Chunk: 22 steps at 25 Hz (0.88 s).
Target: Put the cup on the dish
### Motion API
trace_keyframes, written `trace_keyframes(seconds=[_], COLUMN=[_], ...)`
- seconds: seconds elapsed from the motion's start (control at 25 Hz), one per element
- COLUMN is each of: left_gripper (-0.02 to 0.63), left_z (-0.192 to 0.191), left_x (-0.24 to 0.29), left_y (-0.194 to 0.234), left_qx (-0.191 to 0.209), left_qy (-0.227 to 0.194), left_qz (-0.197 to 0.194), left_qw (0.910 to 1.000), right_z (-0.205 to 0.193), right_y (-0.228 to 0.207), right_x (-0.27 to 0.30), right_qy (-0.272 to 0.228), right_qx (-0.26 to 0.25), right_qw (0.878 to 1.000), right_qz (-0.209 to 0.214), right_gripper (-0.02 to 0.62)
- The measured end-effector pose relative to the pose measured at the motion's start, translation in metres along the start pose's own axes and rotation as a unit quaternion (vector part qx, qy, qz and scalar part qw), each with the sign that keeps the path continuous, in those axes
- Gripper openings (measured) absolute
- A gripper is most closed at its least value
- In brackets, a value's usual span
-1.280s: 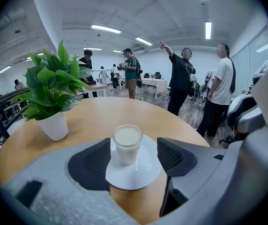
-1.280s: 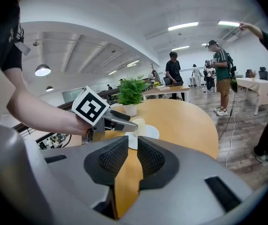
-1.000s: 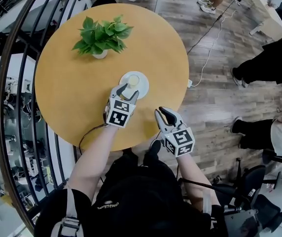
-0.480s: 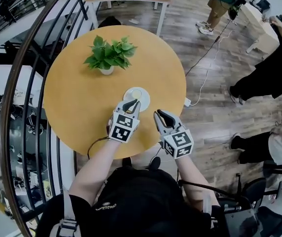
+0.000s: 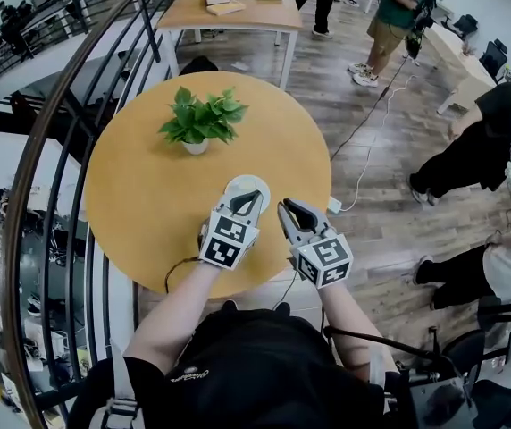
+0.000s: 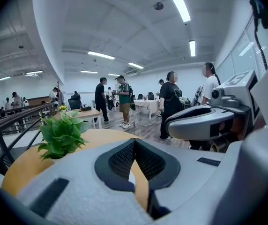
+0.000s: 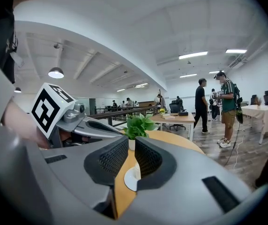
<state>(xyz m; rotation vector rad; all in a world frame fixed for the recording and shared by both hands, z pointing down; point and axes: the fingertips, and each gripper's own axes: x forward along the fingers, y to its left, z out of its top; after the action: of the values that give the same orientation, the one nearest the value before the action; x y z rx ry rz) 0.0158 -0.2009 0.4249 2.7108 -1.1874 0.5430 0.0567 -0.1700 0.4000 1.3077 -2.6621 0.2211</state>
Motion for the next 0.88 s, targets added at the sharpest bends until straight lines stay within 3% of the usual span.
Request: trace_keyframes(seconds=[0.88], left_gripper=[0.008], left_z=[0.012], left_x=[-0.002], left_y=[-0.009], left_qx=[0.020], left_qy=[-0.004], left_qz=[-0.006], left_qw=[0.9998], right_z=[0.012], right_y=[0.006], right_x=[-0.005], right_qy=[0.003], right_qx=[-0.026], right_qw=[1.000], right_qz=[0.010], right_gripper=[0.041])
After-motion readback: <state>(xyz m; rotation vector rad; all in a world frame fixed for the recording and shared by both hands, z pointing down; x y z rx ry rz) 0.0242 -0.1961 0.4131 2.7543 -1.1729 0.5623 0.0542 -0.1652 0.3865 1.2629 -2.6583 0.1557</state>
